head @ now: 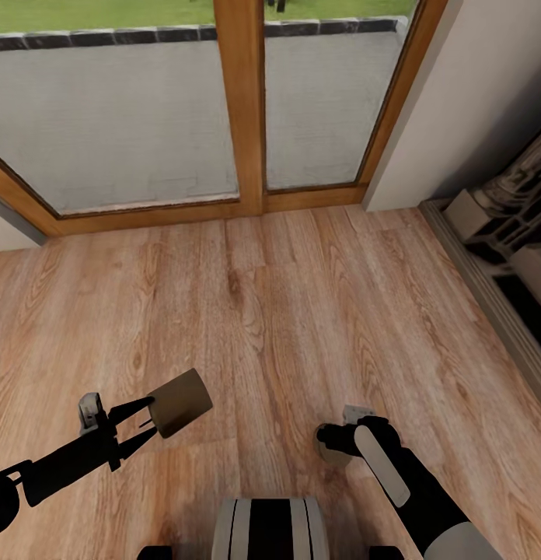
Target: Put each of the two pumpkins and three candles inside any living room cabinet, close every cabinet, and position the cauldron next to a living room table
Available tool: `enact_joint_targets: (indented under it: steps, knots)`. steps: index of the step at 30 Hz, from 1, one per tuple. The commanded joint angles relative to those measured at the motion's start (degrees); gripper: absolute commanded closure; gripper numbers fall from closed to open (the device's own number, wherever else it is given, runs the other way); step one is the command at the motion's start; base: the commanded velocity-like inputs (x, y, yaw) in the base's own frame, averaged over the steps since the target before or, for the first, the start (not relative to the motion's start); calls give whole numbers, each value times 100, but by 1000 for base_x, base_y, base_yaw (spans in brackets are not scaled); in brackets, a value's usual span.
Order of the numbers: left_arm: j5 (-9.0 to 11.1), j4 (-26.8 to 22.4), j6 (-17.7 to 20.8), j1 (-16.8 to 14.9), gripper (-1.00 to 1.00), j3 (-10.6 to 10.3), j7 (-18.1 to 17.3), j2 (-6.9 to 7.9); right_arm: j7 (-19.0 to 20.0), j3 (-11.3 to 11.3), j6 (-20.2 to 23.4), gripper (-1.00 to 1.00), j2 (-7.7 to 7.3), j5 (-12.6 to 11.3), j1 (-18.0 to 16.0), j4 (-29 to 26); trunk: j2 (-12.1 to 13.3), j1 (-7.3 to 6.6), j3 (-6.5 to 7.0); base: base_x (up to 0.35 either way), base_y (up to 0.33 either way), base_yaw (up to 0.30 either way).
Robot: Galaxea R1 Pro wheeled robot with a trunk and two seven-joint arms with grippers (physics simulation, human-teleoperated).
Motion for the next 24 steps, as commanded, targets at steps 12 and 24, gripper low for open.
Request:
enact_joint_targets:
  steps: [12, 24]
  knots:
    - [65, -3, 19, -2, 100, 6, 53, 0, -45, 18, -64, -100, -13, -67, -4, -6, -5, 7, -70, 0, 0, 0]
    - [65, -3, 19, -2, 100, 6, 53, 0, -44, 18, -69, -100, -9, -67, -4, -7, -11, 17, -158, 0, 0, 0]
